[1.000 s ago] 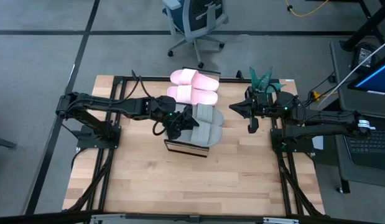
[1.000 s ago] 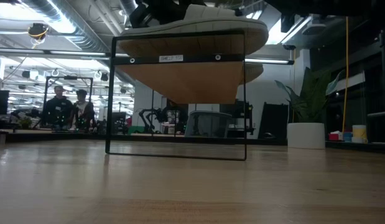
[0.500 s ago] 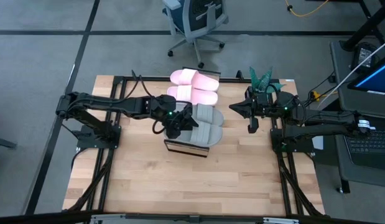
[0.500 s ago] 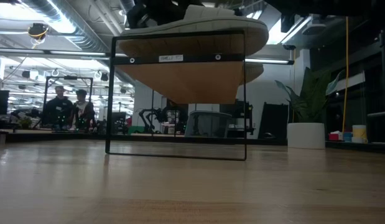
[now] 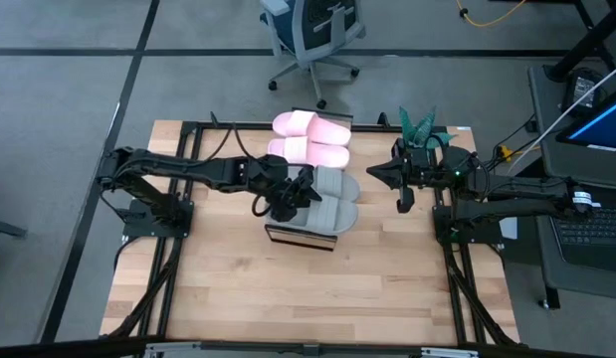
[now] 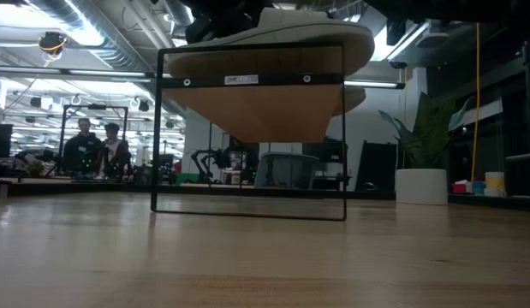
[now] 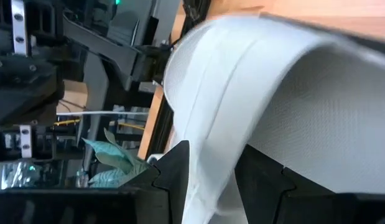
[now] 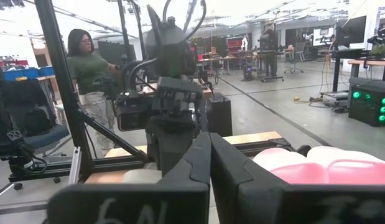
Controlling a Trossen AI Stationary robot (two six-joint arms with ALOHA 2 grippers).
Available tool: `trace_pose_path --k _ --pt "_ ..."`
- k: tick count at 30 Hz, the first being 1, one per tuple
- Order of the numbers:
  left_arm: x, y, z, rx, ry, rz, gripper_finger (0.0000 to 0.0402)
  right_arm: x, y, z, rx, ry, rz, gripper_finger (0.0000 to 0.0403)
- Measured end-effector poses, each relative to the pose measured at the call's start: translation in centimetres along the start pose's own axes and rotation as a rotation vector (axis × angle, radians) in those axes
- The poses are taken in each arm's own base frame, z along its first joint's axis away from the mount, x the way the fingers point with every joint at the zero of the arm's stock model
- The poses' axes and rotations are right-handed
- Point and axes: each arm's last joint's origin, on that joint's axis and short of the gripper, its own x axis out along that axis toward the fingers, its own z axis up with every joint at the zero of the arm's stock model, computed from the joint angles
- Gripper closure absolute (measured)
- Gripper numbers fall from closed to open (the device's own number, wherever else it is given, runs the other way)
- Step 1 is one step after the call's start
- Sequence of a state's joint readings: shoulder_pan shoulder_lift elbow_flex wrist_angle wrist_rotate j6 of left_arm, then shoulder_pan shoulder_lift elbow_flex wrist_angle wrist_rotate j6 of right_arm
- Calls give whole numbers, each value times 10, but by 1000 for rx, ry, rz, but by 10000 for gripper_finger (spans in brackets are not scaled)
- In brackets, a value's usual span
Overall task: Pick and place slides into the shelf
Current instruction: Put the gray slipper on the shelf
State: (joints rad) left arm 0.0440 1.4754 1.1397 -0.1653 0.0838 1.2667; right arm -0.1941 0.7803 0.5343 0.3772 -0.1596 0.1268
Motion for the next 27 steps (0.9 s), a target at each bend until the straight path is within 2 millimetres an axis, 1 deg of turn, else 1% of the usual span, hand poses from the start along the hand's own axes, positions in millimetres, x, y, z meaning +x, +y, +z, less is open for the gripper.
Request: trace_pose_path --k 6,22,27 --pt "0 0 0 1 12 5 285 0 0 0 -15 2 -1 398" --pt "0 10 1 5 40 121 285 0 0 0 -28 2 0 398" --pt "0 9 1 4 39 114 285 0 0 0 -27 3 0 398"
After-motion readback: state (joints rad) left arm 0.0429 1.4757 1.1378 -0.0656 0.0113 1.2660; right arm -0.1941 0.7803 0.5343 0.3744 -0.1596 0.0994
